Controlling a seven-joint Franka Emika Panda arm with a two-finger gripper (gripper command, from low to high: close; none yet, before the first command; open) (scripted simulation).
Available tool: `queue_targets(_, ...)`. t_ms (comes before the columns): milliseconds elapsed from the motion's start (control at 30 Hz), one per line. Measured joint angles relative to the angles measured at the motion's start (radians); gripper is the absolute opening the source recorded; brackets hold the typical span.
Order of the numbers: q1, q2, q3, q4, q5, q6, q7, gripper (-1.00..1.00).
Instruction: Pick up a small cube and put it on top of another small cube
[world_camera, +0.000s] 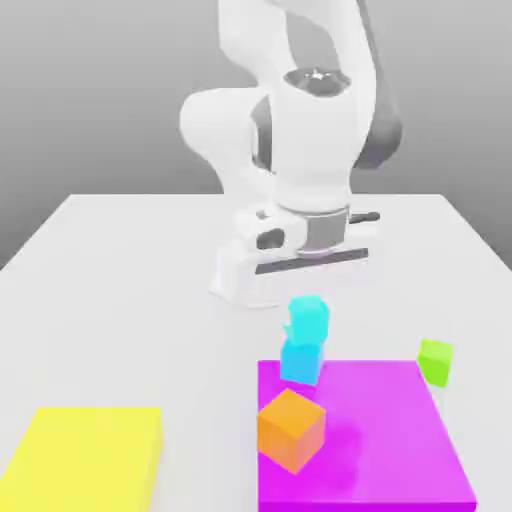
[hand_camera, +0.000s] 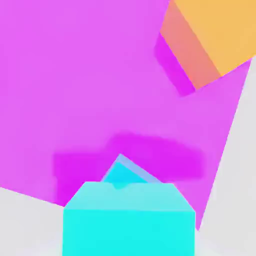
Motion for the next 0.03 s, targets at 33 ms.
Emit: queue_targets(33,0.000,0.000,0.000,0.000,0.000,0.000,0.000,1.00)
